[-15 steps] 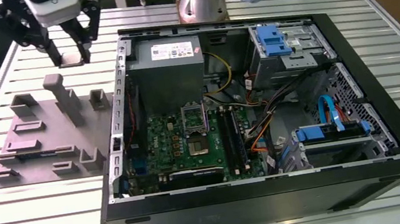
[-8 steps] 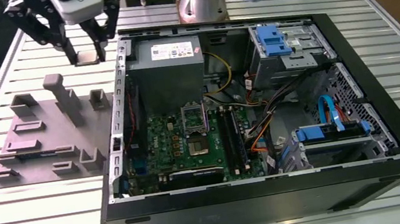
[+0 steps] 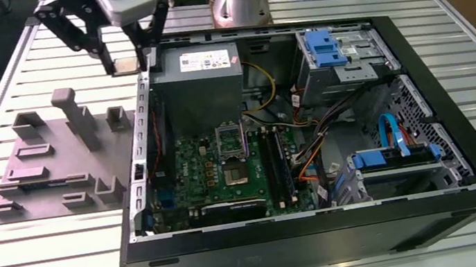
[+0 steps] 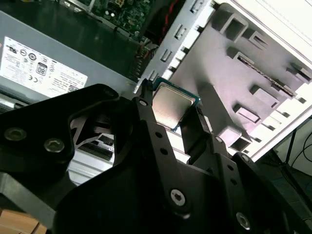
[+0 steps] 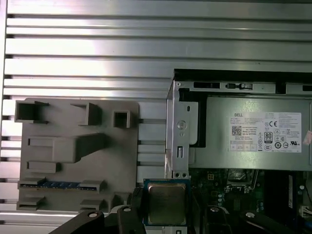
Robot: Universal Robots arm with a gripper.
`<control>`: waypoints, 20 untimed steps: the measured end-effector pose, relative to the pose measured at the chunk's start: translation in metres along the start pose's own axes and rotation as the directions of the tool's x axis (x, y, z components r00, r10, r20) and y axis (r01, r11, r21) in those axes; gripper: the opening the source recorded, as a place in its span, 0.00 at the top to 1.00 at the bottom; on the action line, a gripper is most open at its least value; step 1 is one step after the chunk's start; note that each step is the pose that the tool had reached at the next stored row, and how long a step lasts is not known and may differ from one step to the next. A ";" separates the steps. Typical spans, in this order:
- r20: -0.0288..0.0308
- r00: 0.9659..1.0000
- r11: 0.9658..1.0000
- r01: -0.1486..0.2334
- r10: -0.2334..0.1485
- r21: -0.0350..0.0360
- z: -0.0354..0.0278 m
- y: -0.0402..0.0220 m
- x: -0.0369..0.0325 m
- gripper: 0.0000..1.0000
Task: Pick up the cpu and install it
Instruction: 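Pick up the cpu and move it towards the insertion slot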
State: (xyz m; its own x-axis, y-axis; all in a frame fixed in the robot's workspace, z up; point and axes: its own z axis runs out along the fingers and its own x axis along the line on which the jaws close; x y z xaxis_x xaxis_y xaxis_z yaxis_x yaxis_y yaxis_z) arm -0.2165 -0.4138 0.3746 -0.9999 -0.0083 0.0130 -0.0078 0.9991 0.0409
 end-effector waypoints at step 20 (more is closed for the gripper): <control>0.000 1.000 1.000 0.000 0.000 0.000 -0.0012 -0.0007 -0.0893 0.53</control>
State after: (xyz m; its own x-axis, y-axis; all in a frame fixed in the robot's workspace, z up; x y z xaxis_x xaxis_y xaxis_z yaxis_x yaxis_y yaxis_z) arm -0.1271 -0.4138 0.3746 -0.9999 -0.0083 0.0130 -0.0078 0.9991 0.0408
